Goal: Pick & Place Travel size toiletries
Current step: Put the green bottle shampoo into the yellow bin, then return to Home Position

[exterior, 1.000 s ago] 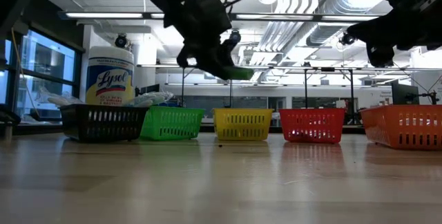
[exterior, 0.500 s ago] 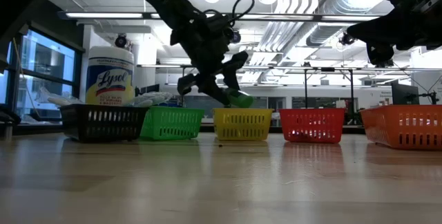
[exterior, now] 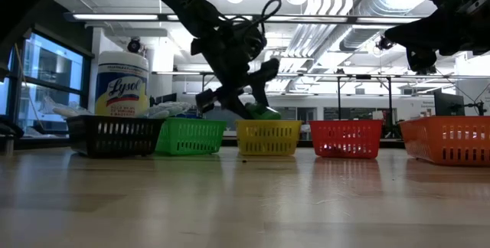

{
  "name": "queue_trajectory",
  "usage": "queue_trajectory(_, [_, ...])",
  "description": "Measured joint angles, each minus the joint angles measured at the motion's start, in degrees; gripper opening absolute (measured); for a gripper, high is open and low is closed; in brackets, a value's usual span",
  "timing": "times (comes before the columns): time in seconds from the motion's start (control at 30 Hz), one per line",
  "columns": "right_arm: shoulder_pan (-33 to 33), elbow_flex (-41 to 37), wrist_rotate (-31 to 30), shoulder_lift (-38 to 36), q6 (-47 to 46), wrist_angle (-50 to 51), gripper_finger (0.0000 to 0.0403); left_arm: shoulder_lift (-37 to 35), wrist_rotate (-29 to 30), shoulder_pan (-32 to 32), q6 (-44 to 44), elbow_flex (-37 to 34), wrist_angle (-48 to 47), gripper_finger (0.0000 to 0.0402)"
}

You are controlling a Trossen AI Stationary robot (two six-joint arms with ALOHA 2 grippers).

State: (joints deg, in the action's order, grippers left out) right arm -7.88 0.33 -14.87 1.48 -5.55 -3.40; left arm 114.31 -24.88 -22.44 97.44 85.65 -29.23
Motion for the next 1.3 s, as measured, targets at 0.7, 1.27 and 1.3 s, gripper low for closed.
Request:
queue_trajectory(0.7, [0.0,0.0,0.1,0.0,0.7,0.0,0.0002,2.1,4.3,0.1,-9.3,-0.1,3.5,0.0247])
queue_trajectory(1.27, [0.0,0.0,0.3,0.0,0.7,0.2,0.0002,-5.6,11.0,3.6,-13.1,-0.1,-3.8,0.0234])
queue_trajectory(1.3, [0.0,0.0,0.3,0.0,0.7,0.2,0.0002,-6.3,11.0,4.1,-13.5,-0.1,-3.6,0.0234])
